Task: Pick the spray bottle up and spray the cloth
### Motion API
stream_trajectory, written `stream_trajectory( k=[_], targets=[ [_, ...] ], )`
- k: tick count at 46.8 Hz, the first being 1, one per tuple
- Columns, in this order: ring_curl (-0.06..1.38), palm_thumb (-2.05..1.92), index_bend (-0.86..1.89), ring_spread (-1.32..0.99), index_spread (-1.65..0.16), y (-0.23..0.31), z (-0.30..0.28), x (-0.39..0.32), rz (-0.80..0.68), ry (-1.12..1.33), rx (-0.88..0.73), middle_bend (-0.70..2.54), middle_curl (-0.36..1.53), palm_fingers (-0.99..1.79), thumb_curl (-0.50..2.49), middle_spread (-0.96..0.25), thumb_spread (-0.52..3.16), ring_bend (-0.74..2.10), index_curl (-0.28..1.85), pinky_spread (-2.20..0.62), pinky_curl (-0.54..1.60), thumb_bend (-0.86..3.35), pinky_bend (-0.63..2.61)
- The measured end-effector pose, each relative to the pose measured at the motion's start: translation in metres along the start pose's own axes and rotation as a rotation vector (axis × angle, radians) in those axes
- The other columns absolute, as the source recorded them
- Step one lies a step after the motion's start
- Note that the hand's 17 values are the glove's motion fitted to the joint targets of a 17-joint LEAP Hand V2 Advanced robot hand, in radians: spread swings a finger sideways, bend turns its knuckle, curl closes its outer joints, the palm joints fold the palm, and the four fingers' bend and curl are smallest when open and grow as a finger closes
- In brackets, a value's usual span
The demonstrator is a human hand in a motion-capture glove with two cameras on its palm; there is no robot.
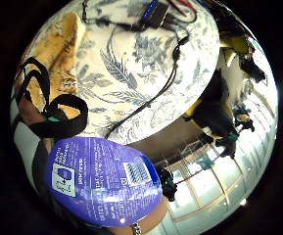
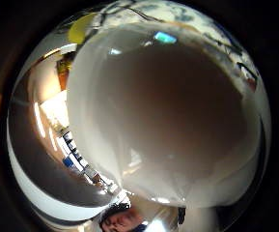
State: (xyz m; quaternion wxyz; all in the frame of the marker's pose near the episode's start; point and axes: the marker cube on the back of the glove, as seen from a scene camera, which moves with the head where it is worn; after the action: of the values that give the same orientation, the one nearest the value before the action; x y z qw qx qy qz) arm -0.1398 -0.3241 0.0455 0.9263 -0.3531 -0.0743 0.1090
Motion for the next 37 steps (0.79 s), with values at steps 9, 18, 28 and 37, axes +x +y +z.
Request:
stream_trajectory(
  k=[9,18,28,37],
  targets=[
    [0.44,0.89,0.19,-0.15,-0.24,-0.001,0.006,-0.014,-0.018,0.014,-0.019,0.53,0.51,1.31,0.64,-0.15,0.58,0.59,0.5,-0.18,0.4,-0.03,0.43],
    [0.44,0.89,0.18,-0.15,-0.24,0.007,-0.02,-0.014,-0.044,-0.009,0.064,0.52,0.51,1.3,0.65,-0.15,0.58,0.59,0.52,-0.18,0.4,-0.03,0.44],
    [0.44,0.89,0.18,-0.15,-0.24,-0.018,0.011,-0.026,-0.068,-0.127,-0.056,0.52,0.51,1.3,0.66,-0.15,0.58,0.59,0.53,-0.17,0.4,-0.03,0.44],
    [0.44,0.9,0.18,-0.15,-0.23,-0.006,-0.033,-0.113,-0.314,-0.299,0.15,0.53,0.52,1.29,0.67,-0.15,0.59,0.59,0.53,-0.17,0.4,-0.03,0.44]
  ],
)
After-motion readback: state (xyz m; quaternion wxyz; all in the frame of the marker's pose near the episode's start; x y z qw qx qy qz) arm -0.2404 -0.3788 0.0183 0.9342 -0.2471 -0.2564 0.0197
